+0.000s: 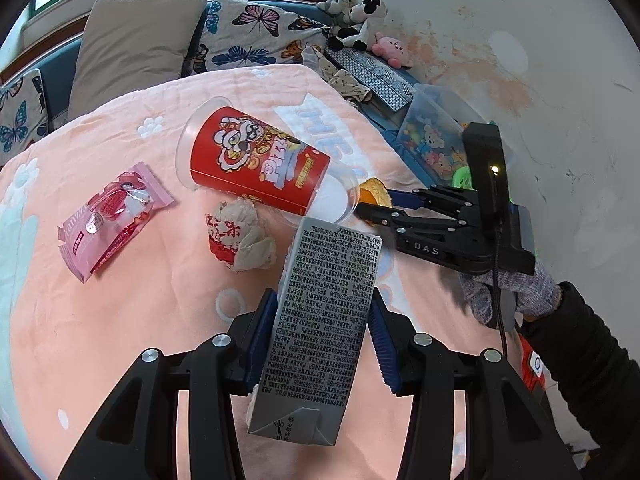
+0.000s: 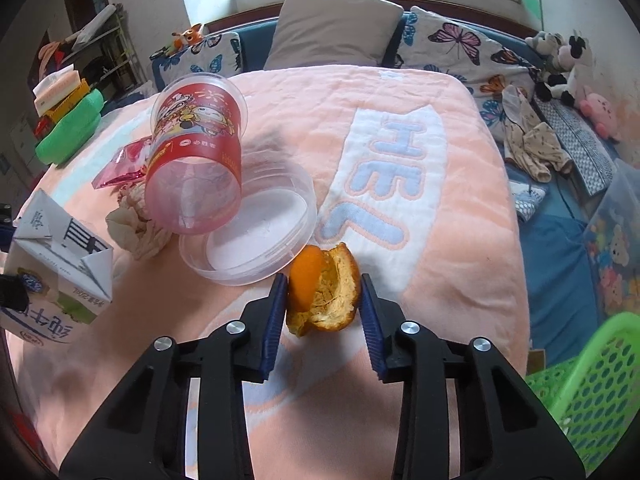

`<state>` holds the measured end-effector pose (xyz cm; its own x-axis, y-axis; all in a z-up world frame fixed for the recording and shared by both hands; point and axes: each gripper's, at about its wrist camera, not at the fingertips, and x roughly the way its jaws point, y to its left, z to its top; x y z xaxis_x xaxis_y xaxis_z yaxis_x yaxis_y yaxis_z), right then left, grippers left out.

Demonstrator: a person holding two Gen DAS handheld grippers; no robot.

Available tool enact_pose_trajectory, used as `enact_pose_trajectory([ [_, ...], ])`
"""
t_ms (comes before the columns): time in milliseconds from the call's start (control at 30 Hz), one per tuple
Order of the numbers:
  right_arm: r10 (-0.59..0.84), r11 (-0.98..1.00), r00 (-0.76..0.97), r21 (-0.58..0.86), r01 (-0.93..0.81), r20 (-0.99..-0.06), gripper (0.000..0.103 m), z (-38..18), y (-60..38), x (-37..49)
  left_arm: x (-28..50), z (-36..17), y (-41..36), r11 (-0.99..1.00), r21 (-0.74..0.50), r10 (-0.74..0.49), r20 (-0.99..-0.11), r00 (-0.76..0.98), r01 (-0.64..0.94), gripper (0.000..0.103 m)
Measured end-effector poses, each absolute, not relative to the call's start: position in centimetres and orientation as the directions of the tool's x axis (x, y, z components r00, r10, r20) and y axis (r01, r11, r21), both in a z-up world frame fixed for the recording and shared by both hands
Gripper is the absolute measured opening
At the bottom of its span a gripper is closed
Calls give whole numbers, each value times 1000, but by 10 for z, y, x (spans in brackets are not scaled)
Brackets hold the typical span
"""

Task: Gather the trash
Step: 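Grasp the orange peel with the right tool while the left tool lifts the milk carton, then carry the orange peel and milk carton over the green basket and release both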

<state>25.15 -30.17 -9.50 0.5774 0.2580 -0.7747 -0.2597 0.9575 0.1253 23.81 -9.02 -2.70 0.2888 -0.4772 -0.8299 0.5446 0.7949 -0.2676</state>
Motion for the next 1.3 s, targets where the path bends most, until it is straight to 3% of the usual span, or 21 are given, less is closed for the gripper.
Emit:
enact_pose_trajectory([
  [600,225,974,649,186,-130,-727,33,-55,-353,154,205,-11,-149,729,-286,-533,-808,252,622,44],
  [1300,28,960,652,203,194,-757,38,-68,-486,63,176,-3,-278,610,-307,-580,-801,147,731,44],
])
